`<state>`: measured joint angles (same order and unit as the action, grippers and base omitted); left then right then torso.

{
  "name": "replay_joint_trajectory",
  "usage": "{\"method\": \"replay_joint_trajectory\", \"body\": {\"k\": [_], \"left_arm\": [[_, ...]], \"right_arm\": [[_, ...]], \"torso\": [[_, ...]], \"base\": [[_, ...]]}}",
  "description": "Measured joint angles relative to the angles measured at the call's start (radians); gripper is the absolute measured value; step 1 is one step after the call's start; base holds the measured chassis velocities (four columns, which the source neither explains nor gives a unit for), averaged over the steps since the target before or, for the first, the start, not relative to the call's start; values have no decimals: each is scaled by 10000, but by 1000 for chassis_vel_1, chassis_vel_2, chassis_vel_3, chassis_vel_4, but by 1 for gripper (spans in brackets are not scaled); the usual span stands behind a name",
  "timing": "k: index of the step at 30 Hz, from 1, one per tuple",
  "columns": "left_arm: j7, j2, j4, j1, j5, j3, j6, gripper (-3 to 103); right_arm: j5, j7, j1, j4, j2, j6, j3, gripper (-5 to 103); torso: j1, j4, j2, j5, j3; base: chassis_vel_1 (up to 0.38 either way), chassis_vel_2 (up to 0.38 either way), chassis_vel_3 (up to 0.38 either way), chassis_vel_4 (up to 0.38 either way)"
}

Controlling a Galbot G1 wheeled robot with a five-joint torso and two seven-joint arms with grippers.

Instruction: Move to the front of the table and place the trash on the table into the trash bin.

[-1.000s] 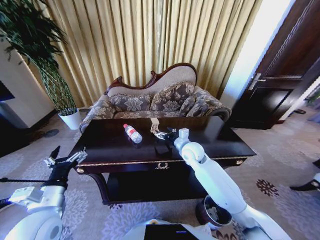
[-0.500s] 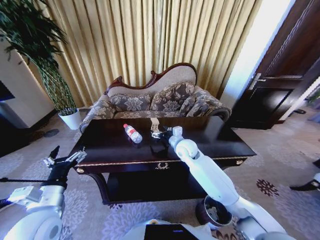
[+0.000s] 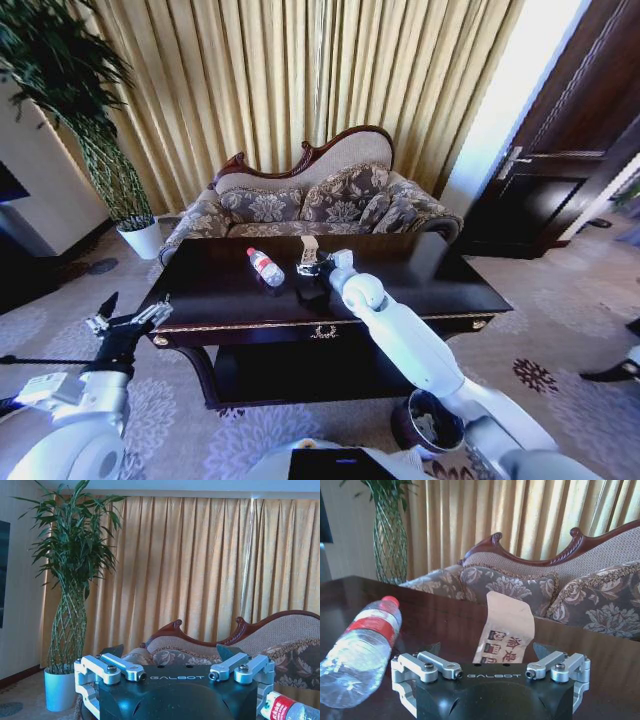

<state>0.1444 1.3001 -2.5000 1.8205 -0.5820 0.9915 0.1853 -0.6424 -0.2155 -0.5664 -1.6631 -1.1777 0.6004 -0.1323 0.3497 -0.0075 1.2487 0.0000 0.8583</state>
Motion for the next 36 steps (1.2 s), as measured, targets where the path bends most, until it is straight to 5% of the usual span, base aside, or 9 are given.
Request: {"method": "replay_joint_trajectory", "body": {"k": [15, 30, 36], "left_arm": [[15, 134, 0, 11, -5, 19, 3, 100], [0, 155, 0, -19, -13, -13, 10, 100], [5, 106, 0, -18, -31, 48, 4, 100]], "right_arm": [[-117, 86, 458, 540, -147, 940, -280, 100], [230, 564, 461, 1130, -70, 632, -183, 101], [822, 938, 418, 1277, 23, 330, -137, 86]], "torso": [[1, 0, 0, 0, 0], [1, 0, 0, 1, 0], [1, -1, 0, 1, 0]], "base": [[0, 0, 0, 0], [0, 0, 0, 0], [0, 0, 0, 0]]}}
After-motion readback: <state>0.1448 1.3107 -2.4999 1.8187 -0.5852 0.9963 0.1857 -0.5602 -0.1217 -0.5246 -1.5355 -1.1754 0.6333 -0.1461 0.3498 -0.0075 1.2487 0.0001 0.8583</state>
